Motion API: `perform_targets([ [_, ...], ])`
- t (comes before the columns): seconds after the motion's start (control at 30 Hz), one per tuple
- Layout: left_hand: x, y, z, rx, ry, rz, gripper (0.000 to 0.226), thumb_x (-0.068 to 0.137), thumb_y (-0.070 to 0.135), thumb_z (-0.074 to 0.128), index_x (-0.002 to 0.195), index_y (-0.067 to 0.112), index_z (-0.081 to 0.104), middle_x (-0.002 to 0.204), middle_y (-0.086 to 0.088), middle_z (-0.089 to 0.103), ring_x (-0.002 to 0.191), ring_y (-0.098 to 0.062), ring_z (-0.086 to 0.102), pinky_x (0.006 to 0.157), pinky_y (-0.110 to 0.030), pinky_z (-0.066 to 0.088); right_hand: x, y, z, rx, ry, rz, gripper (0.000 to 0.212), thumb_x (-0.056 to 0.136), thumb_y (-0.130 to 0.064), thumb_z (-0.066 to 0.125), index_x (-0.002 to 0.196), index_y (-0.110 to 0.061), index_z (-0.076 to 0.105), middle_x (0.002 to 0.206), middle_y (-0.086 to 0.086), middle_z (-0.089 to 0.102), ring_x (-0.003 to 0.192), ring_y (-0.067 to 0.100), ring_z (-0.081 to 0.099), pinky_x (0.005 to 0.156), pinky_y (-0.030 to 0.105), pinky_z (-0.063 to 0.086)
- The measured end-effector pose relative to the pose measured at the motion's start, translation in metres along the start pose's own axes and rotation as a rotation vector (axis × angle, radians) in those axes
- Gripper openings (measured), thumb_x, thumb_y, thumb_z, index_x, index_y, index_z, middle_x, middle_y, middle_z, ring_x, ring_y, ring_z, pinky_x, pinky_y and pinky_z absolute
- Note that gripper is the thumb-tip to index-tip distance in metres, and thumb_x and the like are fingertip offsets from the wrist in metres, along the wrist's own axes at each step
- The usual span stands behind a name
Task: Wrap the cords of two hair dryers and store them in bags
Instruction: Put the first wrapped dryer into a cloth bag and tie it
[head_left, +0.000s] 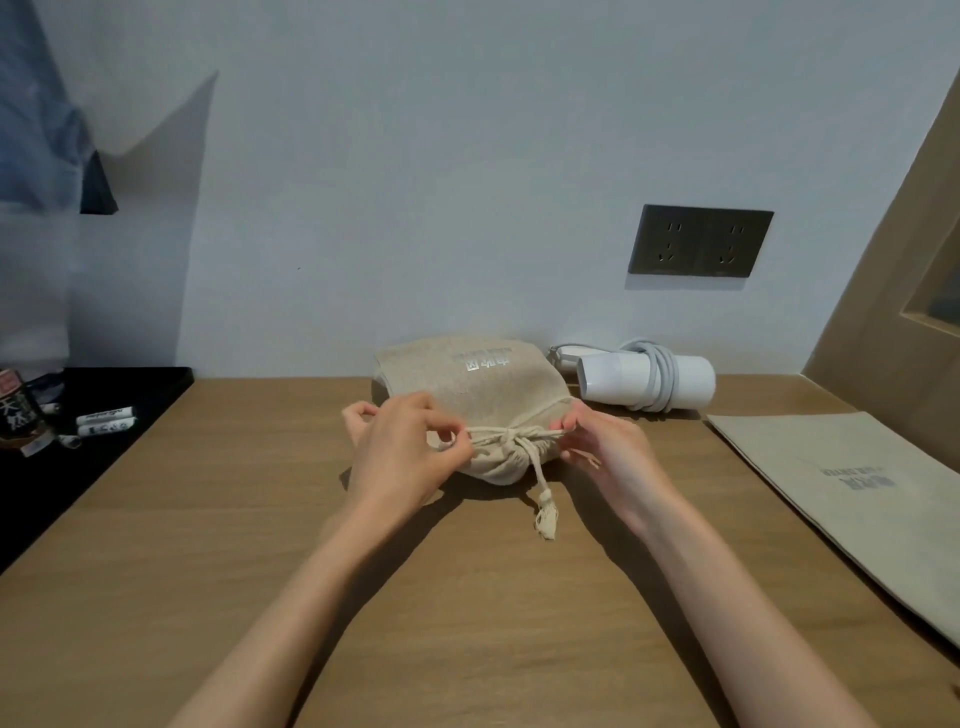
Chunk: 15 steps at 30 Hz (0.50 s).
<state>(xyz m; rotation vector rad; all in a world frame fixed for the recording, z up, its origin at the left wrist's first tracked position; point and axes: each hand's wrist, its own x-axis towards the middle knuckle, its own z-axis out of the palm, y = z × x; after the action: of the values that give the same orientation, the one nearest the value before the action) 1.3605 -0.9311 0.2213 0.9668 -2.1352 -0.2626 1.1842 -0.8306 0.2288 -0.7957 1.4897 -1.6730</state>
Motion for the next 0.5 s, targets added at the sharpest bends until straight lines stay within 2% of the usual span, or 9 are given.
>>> perform_targets([
  [0.1,0.000,0.008,0.000,-0.332,-0.027,-0.106,0.016,0.080,0.026,0.068,0.069,0.036,0.069,0.076,0.014,0.063,0.079,-0.001,0.057,0.078,-0.028,0.040,0.001,-0.002,0.000,0.045,-0.039,-0.027,0.032,0.099,-0.020,0.047,0.076,-0.010,0.065,0.077,0.002,0.070,0.075,0.011,0.062,0.071,0.024,0.047],
  [0.17,0.001,0.015,-0.001,-0.548,-0.171,-0.269,0.014,0.082,0.023,0.068,0.072,0.032,0.071,0.080,0.011,0.067,0.085,-0.007,0.062,0.075,-0.022,0.046,0.000,-0.003,0.000,0.078,-0.065,-0.017,0.028,0.099,-0.021,0.048,0.086,-0.006,0.068,0.080,0.002,0.072,0.076,0.011,0.064,0.071,0.023,0.048],
  [0.23,-0.001,0.019,0.002,-0.790,-0.360,-0.453,0.009,0.081,0.026,0.069,0.077,0.022,0.076,0.086,0.001,0.072,0.092,-0.021,0.066,0.082,-0.032,0.049,-0.001,-0.003,0.001,0.079,-0.080,-0.010,0.025,0.097,-0.021,0.050,0.094,-0.005,0.069,0.086,0.004,0.074,0.080,0.011,0.067,0.072,0.022,0.051],
  [0.3,-0.002,0.021,0.002,-0.953,-0.433,-0.580,0.013,0.081,0.025,0.068,0.076,0.018,0.077,0.085,-0.002,0.073,0.090,-0.022,0.063,0.083,-0.039,0.047,-0.002,-0.002,0.004,0.096,-0.094,-0.009,0.023,0.096,-0.020,0.052,0.097,-0.006,0.069,0.091,0.004,0.075,0.084,0.010,0.069,0.076,0.022,0.052],
  [0.37,0.001,0.020,0.001,-1.000,-0.425,-0.566,0.022,0.085,0.023,0.065,0.066,0.020,0.076,0.085,0.003,0.073,0.093,-0.023,0.060,0.088,-0.037,0.046,-0.001,-0.003,0.006,0.165,-0.088,0.005,0.021,0.095,-0.019,0.053,0.098,-0.006,0.069,0.093,0.005,0.075,0.086,0.011,0.069,0.080,0.023,0.052],
  [0.43,0.003,0.020,-0.001,-1.091,-0.457,-0.476,0.032,0.090,0.021,0.058,0.063,0.019,0.074,0.103,0.007,0.073,0.106,-0.023,0.063,0.096,-0.037,0.047,-0.001,-0.004,0.006,0.247,-0.056,0.041,0.019,0.095,-0.018,0.054,0.100,-0.007,0.069,0.090,0.003,0.075,0.084,0.010,0.070,0.080,0.022,0.051],
  [0.5,0.003,0.020,-0.001,-1.140,-0.511,-0.388,0.034,0.097,0.018,0.048,0.068,0.014,0.065,0.112,0.006,0.070,0.102,-0.015,0.066,0.086,-0.026,0.052,-0.001,-0.002,0.006,0.280,-0.029,0.077,0.019,0.095,-0.017,0.053,0.102,-0.007,0.069,0.082,0.002,0.074,0.080,0.010,0.069,0.076,0.021,0.051],
])
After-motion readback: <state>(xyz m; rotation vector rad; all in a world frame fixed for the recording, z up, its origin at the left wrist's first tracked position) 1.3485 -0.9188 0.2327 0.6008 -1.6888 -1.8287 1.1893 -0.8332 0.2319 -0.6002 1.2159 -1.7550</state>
